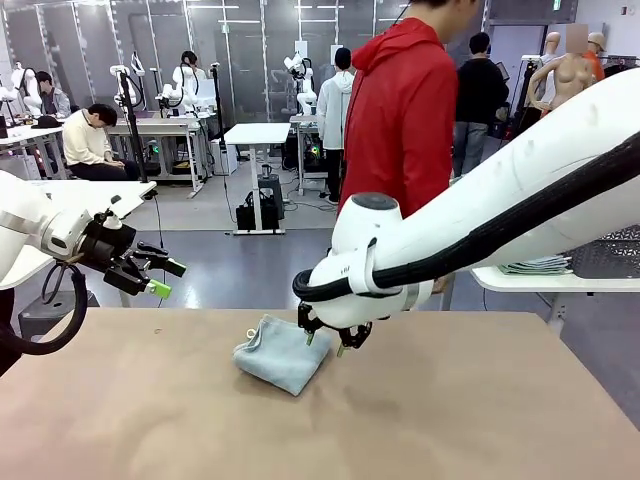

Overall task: Fold the towels and place them in the basket.
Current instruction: When a person lays out a Towel with hook on the table, fold it in half twice.

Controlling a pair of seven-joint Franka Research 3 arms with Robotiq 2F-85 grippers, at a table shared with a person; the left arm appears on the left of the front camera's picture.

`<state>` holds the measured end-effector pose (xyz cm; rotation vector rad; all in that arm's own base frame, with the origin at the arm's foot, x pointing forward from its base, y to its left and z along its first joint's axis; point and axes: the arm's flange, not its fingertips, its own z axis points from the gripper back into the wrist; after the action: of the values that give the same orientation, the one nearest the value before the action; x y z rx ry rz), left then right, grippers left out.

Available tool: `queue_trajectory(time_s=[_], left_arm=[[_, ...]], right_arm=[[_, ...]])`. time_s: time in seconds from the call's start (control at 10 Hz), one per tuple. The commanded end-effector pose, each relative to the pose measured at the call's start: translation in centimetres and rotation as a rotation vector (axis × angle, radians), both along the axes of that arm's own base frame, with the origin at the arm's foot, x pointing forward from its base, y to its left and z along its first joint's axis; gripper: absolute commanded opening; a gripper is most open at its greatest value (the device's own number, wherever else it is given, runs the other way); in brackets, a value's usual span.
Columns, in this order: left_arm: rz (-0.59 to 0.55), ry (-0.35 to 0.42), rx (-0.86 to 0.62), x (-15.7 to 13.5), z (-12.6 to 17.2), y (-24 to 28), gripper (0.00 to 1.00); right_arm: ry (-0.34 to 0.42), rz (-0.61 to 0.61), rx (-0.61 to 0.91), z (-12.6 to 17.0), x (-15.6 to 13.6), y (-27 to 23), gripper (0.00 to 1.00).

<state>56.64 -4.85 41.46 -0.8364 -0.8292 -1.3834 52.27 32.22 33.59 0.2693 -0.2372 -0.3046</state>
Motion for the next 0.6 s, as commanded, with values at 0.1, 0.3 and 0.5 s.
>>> queue_trajectory(time_s=[0.1, 0.3, 0.5], left_arm=[[0.007, 0.014, 0.002, 0.0, 0.2, -0.1, 1.0], [0.007, 0.014, 0.002, 0.0, 0.2, -0.1, 1.0], [0.007, 0.014, 0.002, 0.0, 0.2, -0.1, 1.0]], right_arm=[[-0.03, -0.102, 0.039, -2.4, -0.1, 0.9, 0.66], [-0.016, -0.118, 0.031, -3.5, -0.1, 1.2, 0.66], [-0.025, -0.114, 0.05, -3.7, -0.3, 1.4, 0.66]])
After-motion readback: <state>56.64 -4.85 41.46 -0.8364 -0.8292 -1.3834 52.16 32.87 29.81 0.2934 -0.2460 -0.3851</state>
